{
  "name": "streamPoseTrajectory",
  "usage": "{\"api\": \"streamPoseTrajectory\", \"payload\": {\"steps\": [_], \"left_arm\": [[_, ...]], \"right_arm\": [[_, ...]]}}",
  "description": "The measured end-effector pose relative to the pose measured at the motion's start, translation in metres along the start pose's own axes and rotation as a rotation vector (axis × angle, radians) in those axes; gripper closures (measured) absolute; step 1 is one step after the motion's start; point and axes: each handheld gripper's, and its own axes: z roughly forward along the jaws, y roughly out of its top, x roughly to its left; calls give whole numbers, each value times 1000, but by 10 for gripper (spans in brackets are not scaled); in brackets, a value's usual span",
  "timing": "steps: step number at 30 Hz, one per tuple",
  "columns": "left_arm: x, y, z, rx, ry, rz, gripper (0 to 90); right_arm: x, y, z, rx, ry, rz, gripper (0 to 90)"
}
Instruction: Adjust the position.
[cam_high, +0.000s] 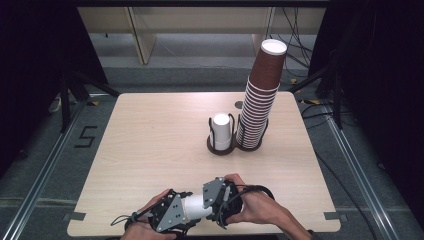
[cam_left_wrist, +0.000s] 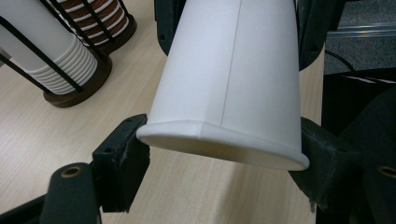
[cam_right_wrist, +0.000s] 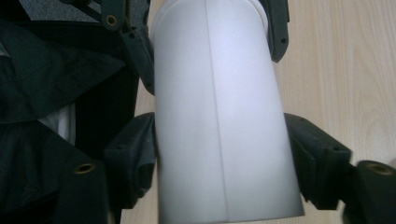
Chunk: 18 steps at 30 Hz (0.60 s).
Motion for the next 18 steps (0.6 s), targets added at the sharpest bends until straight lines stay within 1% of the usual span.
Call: {"api": "streamPoseTrajectory", "payload": {"steps": [1, 2, 3, 4, 5, 6, 7, 8, 9, 10, 11, 12, 13, 14, 15, 16, 17, 18], "left_arm": [[1, 0, -1, 9, 1, 23, 252], [2, 0, -2, 8, 0, 32, 253], [0, 0, -1, -19, -8, 5, 252], [1, -1, -2, -26, -10, 7, 249], [1, -1, -2, -26, -10, 7, 242], [1, -2, -1, -61, -8, -1, 242], [3, -3, -2, -106, -14, -38, 212], [4, -4, -3, -127, -2, -52, 184], [5, -6, -3, -159, 2, -74, 143], [7, -7, -4, -188, -1, -90, 118], [9, -9, -5, -220, -14, -108, 139], [11, -11, -6, -241, -11, -129, 150], [11, -11, -6, -241, -11, -129, 141], [12, -12, -6, -281, -14, -162, 141], [16, -14, -7, -328, -31, -221, 145], [17, -14, -8, -343, -35, -234, 145], [18, -15, -8, -360, -40, -256, 145], [20, -16, -8, -381, -44, -282, 145]], "right_arm": [[0, 0, 0, 0, 0, 0, 326], [2, -1, -2, 8, 5, 16, 335], [0, -2, -2, -7, 11, -21, 337], [1, -2, -3, 0, 11, 0, 338], [1, -2, -3, 0, 11, 0, 338], [-1, -3, -3, -17, 18, -19, 339], [-4, -6, -7, -43, 31, -6, 339], [-4, -7, -8, -52, 32, 5, 339], [-4, -8, -10, -51, 30, 28, 338], [-5, -10, -10, -86, 52, 30, 339], [-6, -12, -12, -112, 66, 51, 339], [-7, -14, -14, -127, 64, 78, 340], [-11, -17, -16, -150, 63, 59, 340], [-11, -17, -16, -150, 63, 59, 340], [-15, -24, -20, -194, 61, 116, 339], [-17, -27, -20, -214, 59, 125, 339], [-18, -29, -22, -230, 59, 138, 339], [-20, -32, -23, -258, 71, 156, 339]]}}
